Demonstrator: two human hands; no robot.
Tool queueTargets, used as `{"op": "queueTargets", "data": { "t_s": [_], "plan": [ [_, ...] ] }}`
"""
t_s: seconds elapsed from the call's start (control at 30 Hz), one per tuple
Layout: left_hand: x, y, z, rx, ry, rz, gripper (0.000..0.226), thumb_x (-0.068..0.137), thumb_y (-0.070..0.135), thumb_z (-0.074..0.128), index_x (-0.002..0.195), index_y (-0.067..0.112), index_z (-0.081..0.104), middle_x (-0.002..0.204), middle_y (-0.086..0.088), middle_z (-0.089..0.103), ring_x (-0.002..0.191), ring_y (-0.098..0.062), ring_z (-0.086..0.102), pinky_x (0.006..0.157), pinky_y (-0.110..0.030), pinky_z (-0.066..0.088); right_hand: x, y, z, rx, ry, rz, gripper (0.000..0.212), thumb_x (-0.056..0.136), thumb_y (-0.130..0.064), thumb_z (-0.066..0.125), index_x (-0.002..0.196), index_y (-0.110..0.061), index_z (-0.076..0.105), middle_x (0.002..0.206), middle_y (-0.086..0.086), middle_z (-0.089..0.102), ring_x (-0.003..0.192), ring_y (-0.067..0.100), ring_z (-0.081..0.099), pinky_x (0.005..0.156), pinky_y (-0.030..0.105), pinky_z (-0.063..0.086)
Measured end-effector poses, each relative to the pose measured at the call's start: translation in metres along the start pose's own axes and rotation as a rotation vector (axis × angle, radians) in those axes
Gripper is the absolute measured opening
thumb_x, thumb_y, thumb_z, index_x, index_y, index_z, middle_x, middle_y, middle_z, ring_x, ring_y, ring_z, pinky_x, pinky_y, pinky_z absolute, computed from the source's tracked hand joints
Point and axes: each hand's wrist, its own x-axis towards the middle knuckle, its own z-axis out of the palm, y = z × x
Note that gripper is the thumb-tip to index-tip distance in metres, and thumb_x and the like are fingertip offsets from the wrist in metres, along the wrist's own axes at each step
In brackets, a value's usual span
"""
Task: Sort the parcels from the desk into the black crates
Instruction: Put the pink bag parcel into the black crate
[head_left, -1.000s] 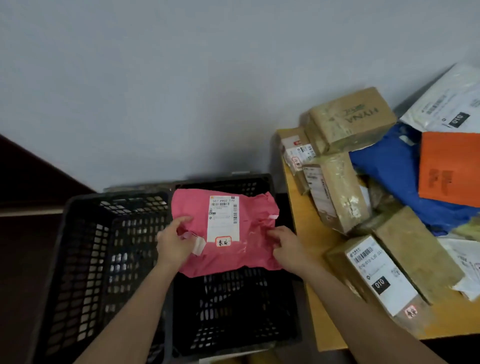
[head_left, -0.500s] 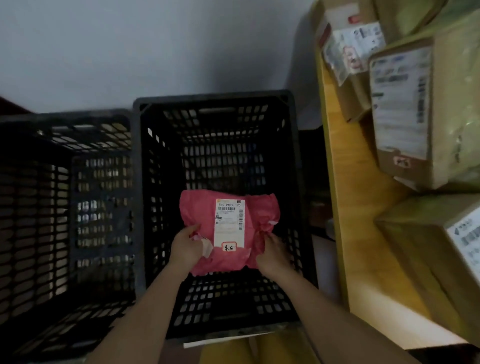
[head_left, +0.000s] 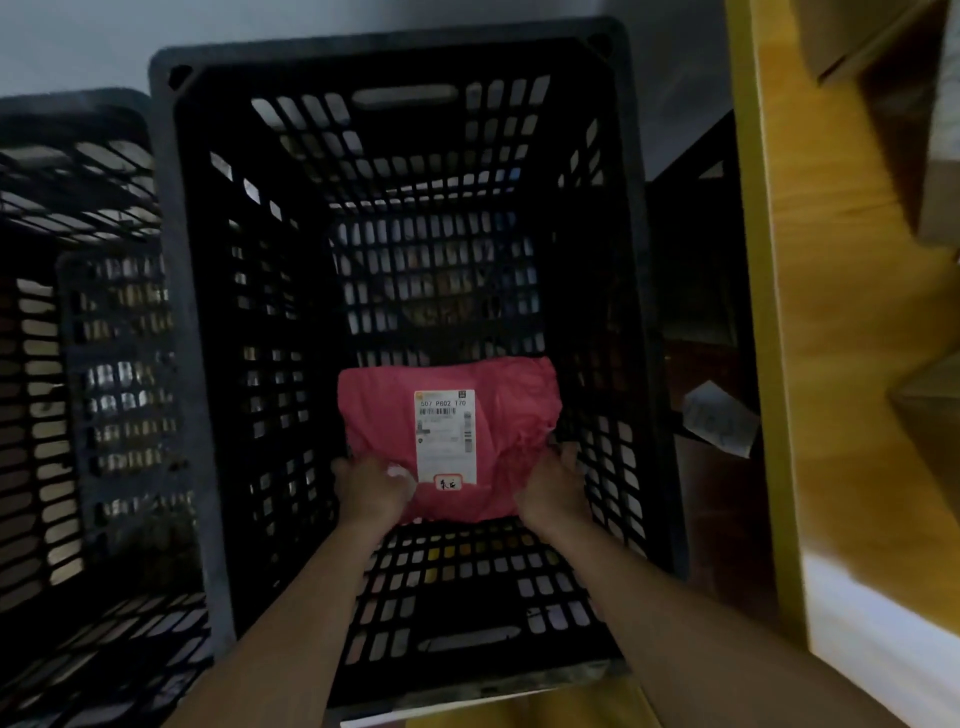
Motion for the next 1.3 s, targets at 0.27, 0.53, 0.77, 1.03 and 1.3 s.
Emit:
{"op": "queueTargets", "data": {
  "t_s": [0.27,0.53,0.77,1.03,1.3],
  "plan": [
    [0.014,-0.012,0.012,0.439,-0.17,0.317,0.085,0.092,0.02,0.063,0.156,0.039,0.009,0.164,-0.001,-0.007,0.149,-0.039,-0.002,0.115,-0.062,0.024,0.021,-0.002,0.007,-0.402,-0.167,-0.415,0.091,0.09,-0.022,0.065,0.155,-0.043,0.004,0.165,-0.004,-0.004,0.151,0.026,-0.006,0.121,0.054,0.017],
    [-0.011,0.027,-0.026,0.352,-0.176,0.28,0.079,0.081,0.018,0.068,0.15,0.025,0.031,0.157,-0.007,0.028,0.142,-0.038,0.022,0.115,-0.053,0.029,0.002,-0.042,-0.02,-0.345,-0.129,-0.344,0.092,0.092,-0.018,0.063,0.155,-0.043,0.0,0.166,-0.002,-0.004,0.152,0.027,-0.001,0.123,0.052,0.008],
    [-0.076,0.074,-0.086,0.414,-0.036,0.465,0.086,0.087,0.029,0.057,0.157,0.019,0.009,0.163,-0.011,0.008,0.148,-0.033,0.011,0.119,-0.041,0.017,-0.066,-0.095,-0.087,-0.358,0.051,-0.463,0.097,0.092,-0.014,0.062,0.154,-0.044,-0.006,0.164,-0.005,-0.014,0.152,0.025,-0.011,0.121,0.046,0.001],
    [-0.153,0.145,-0.144,0.401,0.143,0.668,0.085,0.095,0.016,0.055,0.157,0.027,-0.001,0.164,-0.006,-0.001,0.148,-0.033,0.007,0.116,-0.042,0.018,-0.18,-0.139,-0.187,-0.342,0.315,-0.61,0.098,0.092,-0.005,0.058,0.155,-0.042,-0.007,0.163,-0.005,-0.021,0.15,0.021,-0.019,0.123,0.047,0.001],
    [-0.245,0.237,-0.146,0.4,0.143,0.96,0.078,0.095,0.013,0.054,0.157,0.016,0.005,0.162,-0.011,0.005,0.149,-0.031,0.01,0.12,-0.04,0.013,-0.251,-0.102,-0.271,-0.281,0.652,-0.588,0.092,0.089,-0.009,0.054,0.156,-0.038,-0.003,0.165,-0.003,-0.011,0.152,0.024,-0.01,0.123,0.047,0.005]
  ]
}}
